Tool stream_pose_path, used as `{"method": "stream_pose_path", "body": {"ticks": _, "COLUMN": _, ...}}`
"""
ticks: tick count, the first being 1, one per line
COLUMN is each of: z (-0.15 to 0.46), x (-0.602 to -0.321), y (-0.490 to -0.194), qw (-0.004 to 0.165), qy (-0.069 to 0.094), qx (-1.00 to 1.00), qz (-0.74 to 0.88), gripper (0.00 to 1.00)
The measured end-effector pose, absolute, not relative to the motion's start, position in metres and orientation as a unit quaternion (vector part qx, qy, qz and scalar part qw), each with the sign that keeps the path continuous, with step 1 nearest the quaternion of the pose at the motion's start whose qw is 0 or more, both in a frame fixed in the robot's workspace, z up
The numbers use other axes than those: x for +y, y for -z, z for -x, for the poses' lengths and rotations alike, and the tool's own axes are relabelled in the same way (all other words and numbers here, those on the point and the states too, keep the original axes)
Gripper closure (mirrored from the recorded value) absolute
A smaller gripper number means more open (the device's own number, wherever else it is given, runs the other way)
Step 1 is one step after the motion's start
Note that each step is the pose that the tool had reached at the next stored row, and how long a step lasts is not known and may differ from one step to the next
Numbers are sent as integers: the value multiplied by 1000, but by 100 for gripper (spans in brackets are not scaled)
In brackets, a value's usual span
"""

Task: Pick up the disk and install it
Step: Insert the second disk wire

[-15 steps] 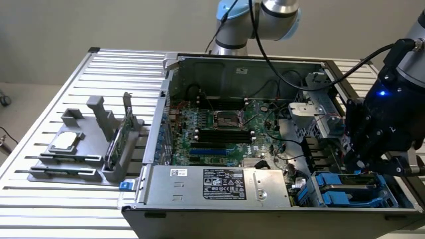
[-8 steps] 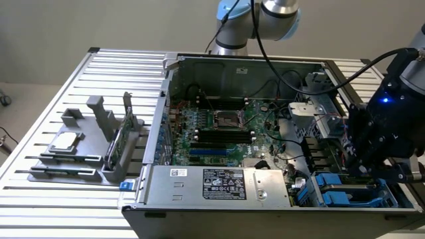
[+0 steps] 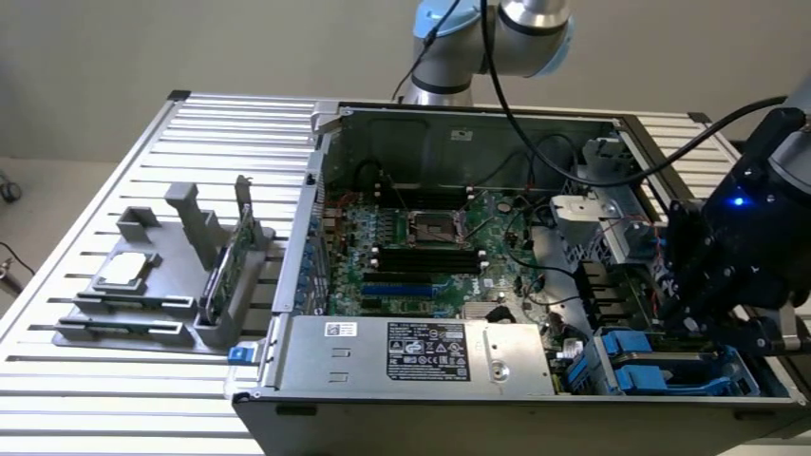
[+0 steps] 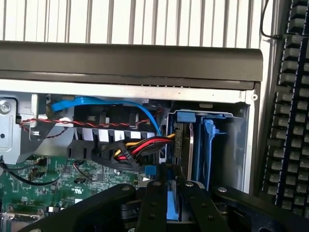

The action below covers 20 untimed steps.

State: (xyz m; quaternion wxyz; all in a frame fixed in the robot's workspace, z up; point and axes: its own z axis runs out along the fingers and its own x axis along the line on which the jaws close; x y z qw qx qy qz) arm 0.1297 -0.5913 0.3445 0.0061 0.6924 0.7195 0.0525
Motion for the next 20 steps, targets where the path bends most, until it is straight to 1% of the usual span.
{"method": "stream_pose_path", "body": {"ticks": 20, "z": -131, "x": -599, "y": -339, "qw": -2, "qy": -61, "qx": 710, "qz": -701, "gripper": 83}}
